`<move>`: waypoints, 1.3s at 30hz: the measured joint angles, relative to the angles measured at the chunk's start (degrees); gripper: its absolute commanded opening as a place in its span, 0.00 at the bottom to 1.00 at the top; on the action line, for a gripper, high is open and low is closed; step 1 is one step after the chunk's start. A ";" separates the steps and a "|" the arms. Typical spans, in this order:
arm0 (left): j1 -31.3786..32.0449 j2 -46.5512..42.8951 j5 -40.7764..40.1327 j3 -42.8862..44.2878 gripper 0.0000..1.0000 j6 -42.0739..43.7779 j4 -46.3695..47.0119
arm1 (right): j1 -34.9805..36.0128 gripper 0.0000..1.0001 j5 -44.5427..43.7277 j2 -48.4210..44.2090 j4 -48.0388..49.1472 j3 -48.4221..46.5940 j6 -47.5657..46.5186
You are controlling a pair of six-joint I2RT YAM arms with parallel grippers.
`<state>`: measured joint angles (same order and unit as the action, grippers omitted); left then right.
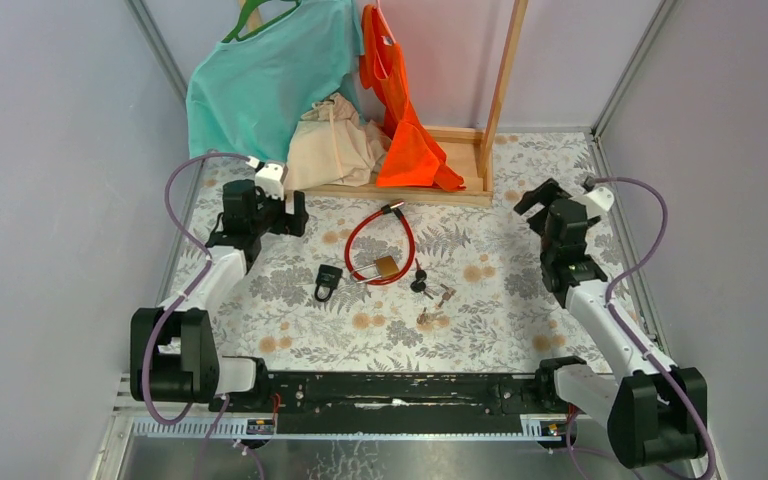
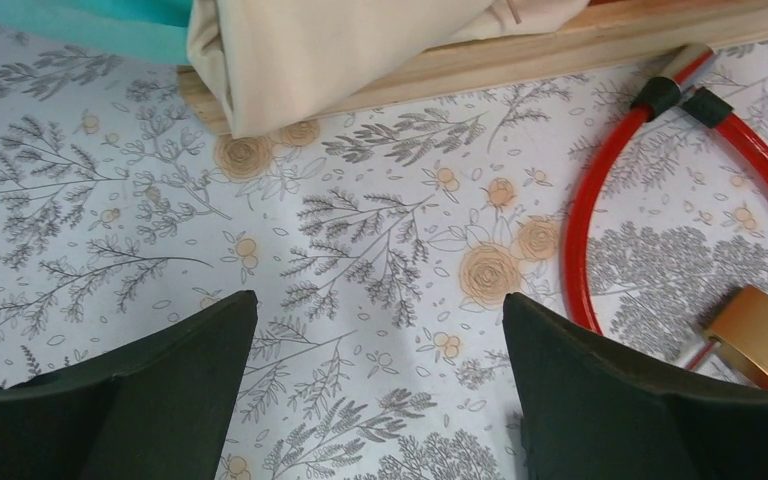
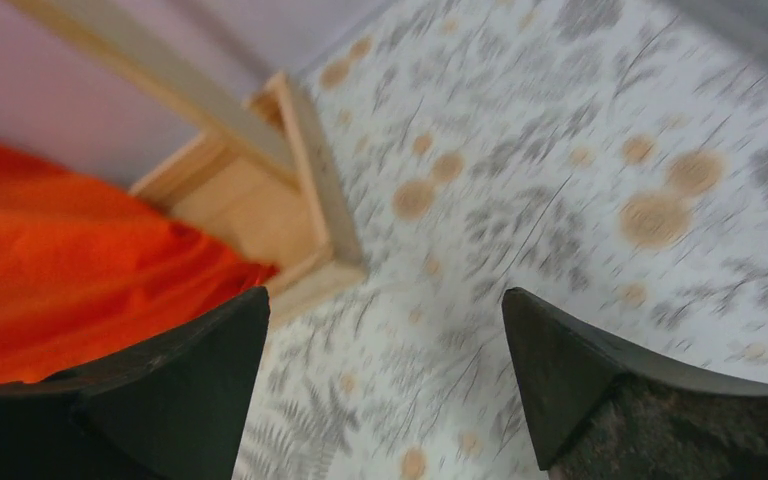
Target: Unlock with the key
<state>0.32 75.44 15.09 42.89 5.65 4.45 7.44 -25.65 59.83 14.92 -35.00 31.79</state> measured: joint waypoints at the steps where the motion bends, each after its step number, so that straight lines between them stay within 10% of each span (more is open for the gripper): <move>1: 0.00 -0.02 0.20 0.22 1.00 0.04 -0.39 | 0.28 0.90 1.86 -0.11 -1.38 0.02 0.74; 15: 0.00 -0.26 4.46 2.43 1.00 2.54 -14.71 | 35.80 0.88 15.17 6.91 -16.00 0.83 -0.26; 39: 0.00 -3.74 11.85 10.01 1.00 12.28 -35.34 | 47.30 0.51 19.32 22.71 -19.37 -2.45 -9.79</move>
<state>0.32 71.70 26.94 52.90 17.93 -30.89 54.74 -6.33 82.54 -4.45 -37.45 22.00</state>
